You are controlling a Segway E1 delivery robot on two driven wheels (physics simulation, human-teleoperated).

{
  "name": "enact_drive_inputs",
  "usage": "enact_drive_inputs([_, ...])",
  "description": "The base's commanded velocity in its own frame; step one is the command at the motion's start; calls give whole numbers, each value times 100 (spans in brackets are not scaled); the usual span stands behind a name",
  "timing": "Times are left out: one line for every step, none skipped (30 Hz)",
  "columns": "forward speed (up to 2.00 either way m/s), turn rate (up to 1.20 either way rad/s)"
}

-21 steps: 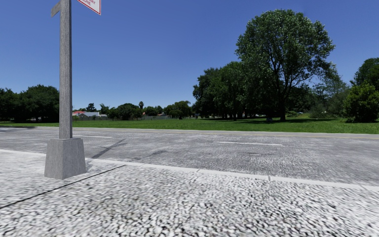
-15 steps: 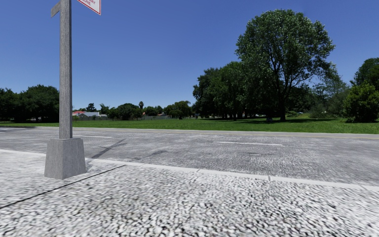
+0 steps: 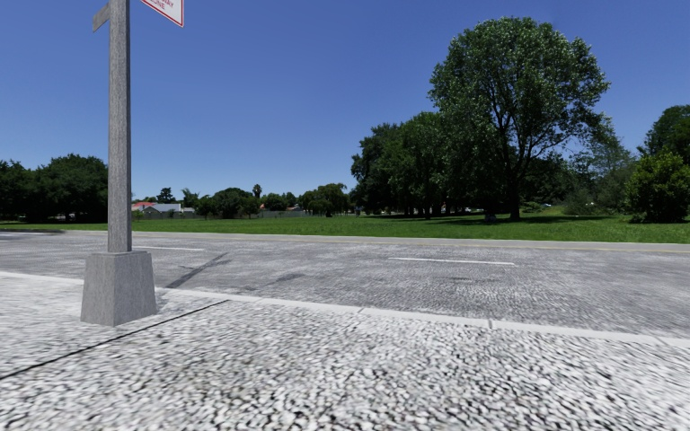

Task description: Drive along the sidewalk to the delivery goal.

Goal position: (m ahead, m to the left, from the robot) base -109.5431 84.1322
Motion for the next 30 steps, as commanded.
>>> enact_drive_inputs([0,0])
enact_drive_inputs([0,0])
enact_drive_inputs([0,0])
enact_drive_inputs([0,0])
enact_drive_inputs([0,0])
enact_drive_inputs([0,0])
enact_drive_inputs([0,0])
enact_drive_inputs([0,0])
enact_drive_inputs([0,0])
enact_drive_inputs([0,11])
enact_drive_inputs([0,11])
enact_drive_inputs([0,43])
enact_drive_inputs([0,68])
enact_drive_inputs([0,86])
enact_drive_inputs([0,86])
enact_drive_inputs([0,99])
enact_drive_inputs([0,106])
enact_drive_inputs([0,108])
enact_drive_inputs([0,111])
enact_drive_inputs([0,113])
enact_drive_inputs([0,113])
enact_drive_inputs([0,113])
enact_drive_inputs([0,114])
enact_drive_inputs([0,114])
enact_drive_inputs([0,114])
enact_drive_inputs([0,114])
enact_drive_inputs([0,114])
enact_drive_inputs([0,114])
enact_drive_inputs([0,114])
enact_drive_inputs([0,114])
